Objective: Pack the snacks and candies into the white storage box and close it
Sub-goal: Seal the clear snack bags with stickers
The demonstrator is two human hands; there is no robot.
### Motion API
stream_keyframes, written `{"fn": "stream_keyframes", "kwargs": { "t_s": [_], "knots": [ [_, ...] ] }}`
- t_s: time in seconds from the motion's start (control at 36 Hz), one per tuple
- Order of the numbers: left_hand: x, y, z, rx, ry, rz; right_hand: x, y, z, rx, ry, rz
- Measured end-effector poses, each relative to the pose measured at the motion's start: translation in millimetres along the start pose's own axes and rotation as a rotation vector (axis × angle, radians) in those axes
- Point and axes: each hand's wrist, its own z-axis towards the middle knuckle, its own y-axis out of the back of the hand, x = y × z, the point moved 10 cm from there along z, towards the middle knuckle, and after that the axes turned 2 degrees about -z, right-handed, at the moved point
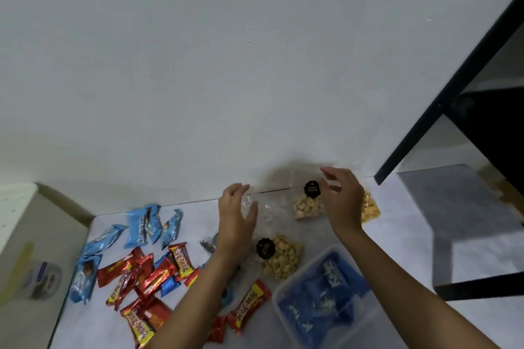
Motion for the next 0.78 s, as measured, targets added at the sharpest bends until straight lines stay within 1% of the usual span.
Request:
{"fn": "stream_keyframes", "kwargs": {
  "t_s": [0.06,0.14,0.22,0.31,0.44,0.64,0.72,0.78],
  "knots": [
    [17.0,12.0,-7.7,0.041,0.081,0.015,7.7,-20.5,-10.0,0.115,0.029,0.01],
    [37.0,23.2,-24.7,0.095,0.158,0.058,9.9,-66.9,-32.7,0.421,-0.051,0.031],
    [47.3,23.3,-42.1,0.176,0.174,0.141,4.7,-107.8,-57.2,0.689,-0.114,-0.085],
    [48.3,22.6,-52.2,0.195,0.145,0.147,-2.4,-130.5,-72.9,0.831,-0.183,-0.155],
    [39.4,23.2,-54.6,0.203,0.124,0.178,-4.2,-149.2,-82.5,0.925,-0.22,-0.159],
    [44.3,22.6,-53.9,0.178,0.229,0.1,-3.2,-154.0,-76.8,0.893,-0.203,-0.114],
    [36.9,24.5,-57.0,0.17,0.219,0.037,2.1,-148.9,-74.3,0.917,-0.223,-0.046],
    [28.8,30.6,-60.3,0.125,0.189,-0.004,10.6,-140.7,-71.2,0.927,-0.242,0.028]
  ]
}}
